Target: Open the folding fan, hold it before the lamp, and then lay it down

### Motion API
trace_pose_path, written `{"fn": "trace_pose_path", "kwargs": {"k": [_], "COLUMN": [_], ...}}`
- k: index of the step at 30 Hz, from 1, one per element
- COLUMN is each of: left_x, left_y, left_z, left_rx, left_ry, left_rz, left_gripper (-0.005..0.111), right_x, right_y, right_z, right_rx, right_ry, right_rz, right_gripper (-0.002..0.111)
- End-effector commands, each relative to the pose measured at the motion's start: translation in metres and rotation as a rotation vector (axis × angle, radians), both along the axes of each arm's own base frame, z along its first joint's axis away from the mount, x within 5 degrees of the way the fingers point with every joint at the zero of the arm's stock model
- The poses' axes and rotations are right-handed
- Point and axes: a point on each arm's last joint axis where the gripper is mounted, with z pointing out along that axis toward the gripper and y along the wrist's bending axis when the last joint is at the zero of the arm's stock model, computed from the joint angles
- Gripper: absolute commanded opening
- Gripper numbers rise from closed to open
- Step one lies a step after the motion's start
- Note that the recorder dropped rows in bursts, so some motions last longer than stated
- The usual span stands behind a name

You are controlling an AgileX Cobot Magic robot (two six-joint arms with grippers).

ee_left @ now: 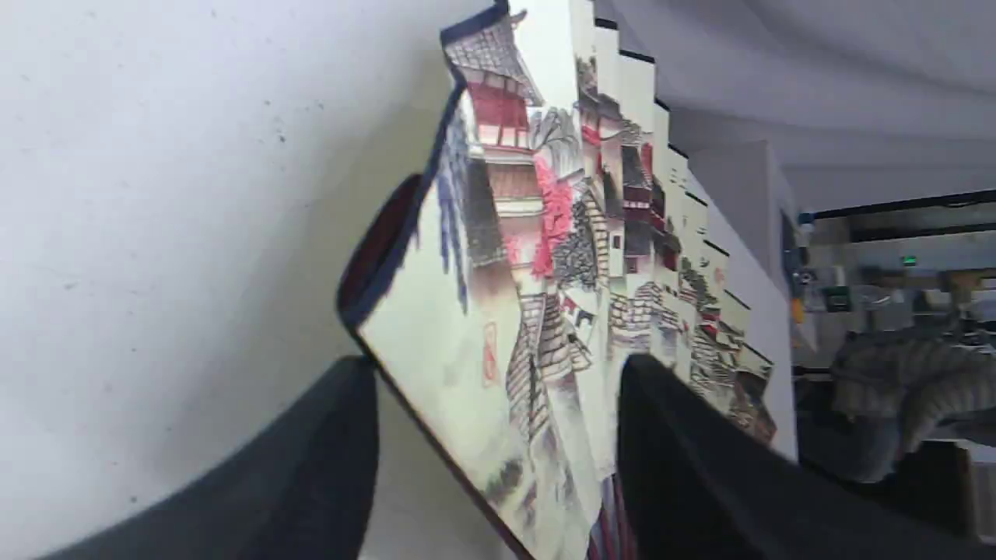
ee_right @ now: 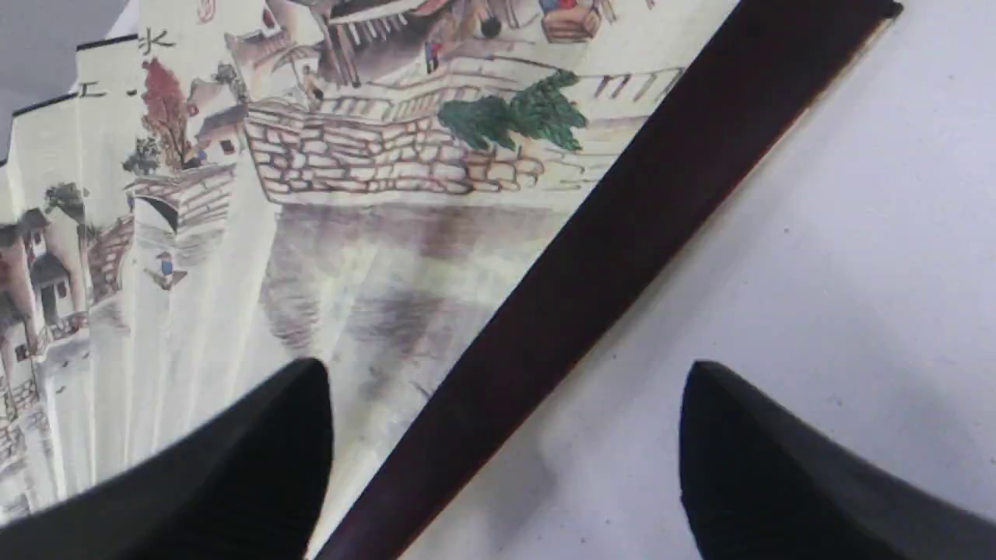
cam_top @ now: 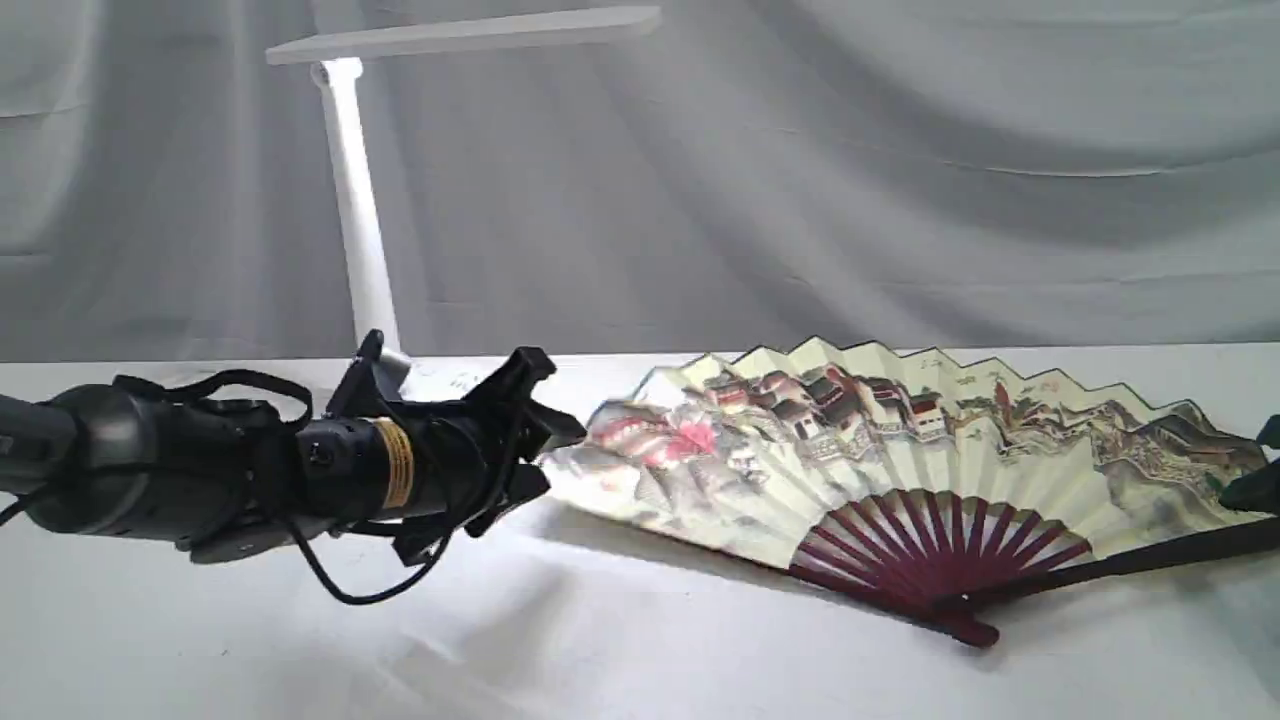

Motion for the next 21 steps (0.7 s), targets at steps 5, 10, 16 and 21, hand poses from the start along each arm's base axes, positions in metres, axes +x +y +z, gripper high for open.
{"fn": "trace_pose_path", "kwargs": {"k": [5, 10, 16, 21], "left_x": [-0.001, -0.002, -0.004, -0.006], "left_y": [0.010, 0.014, 0.021, 0.026], "left_z": [0.018, 0.023, 0.042, 0.070], "left_rx": [0.159, 0.246, 0.377, 0.452], "left_ry": [-0.025, -0.052, -0.118, -0.204], "left_rz": [0.016, -0.005, -0.032, -0.034], "left_gripper": [0.048, 0.048, 0.048, 0.047], "right_x": [0.001, 0.003, 0.022, 0.031], "right_y": [0.007, 0.014, 0.055, 0.086], "right_z": [0.006, 0.005, 0.004, 0.018], "right_rx": [0.017, 0.006, -0.044, -0.155], "right_ry": [-0.022, -0.008, 0.011, 0.008], "right_rz": [0.081, 0.130, 0.250, 0.360], "right_gripper": [0.063, 0.063, 0.057, 0.055]}}
